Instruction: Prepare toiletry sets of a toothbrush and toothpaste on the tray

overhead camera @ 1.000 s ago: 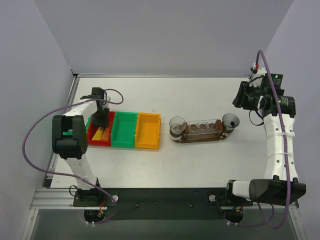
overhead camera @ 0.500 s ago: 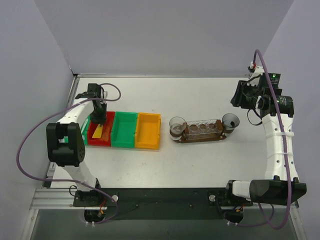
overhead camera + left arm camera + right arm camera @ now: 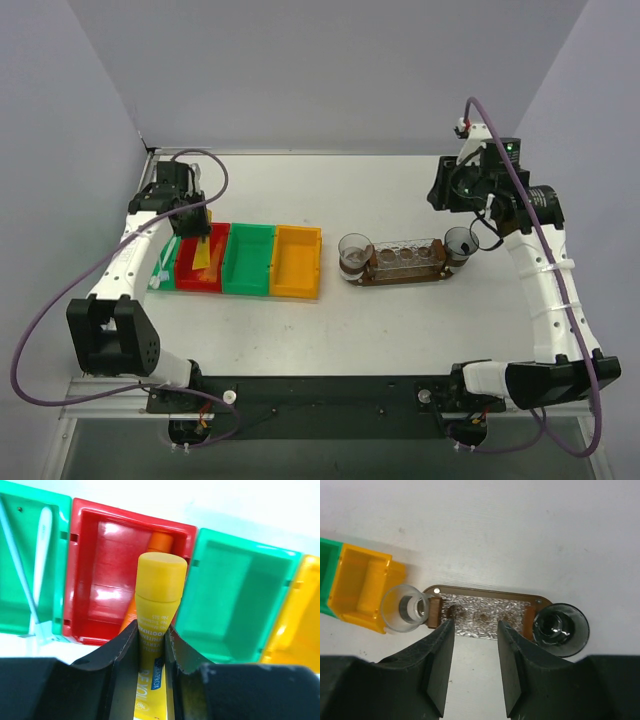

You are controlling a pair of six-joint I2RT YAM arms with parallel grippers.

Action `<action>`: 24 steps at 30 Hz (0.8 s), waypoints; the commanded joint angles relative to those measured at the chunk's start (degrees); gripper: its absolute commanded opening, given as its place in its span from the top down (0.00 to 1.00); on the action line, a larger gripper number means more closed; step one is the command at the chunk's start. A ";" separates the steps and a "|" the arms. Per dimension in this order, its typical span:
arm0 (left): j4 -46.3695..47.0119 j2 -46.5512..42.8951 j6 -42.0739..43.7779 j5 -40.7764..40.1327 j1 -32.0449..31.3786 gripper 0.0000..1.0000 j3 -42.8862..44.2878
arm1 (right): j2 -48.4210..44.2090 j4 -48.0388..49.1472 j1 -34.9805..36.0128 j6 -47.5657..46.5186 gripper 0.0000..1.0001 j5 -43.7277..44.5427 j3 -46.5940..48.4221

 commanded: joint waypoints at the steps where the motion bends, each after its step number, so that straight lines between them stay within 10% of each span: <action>1: 1.66 -6.53 -11.17 3.74 -3.15 0.71 -0.76 | 1.41 3.12 6.58 3.39 0.65 2.15 3.07; 11: 11.21 -11.81 -34.53 2.42 -20.29 0.71 -3.91 | 6.94 6.20 28.81 7.61 0.64 4.62 5.71; 24: 17.57 -11.99 -45.11 -0.30 -30.84 0.73 -4.71 | 11.52 7.60 44.03 8.84 0.62 0.58 2.29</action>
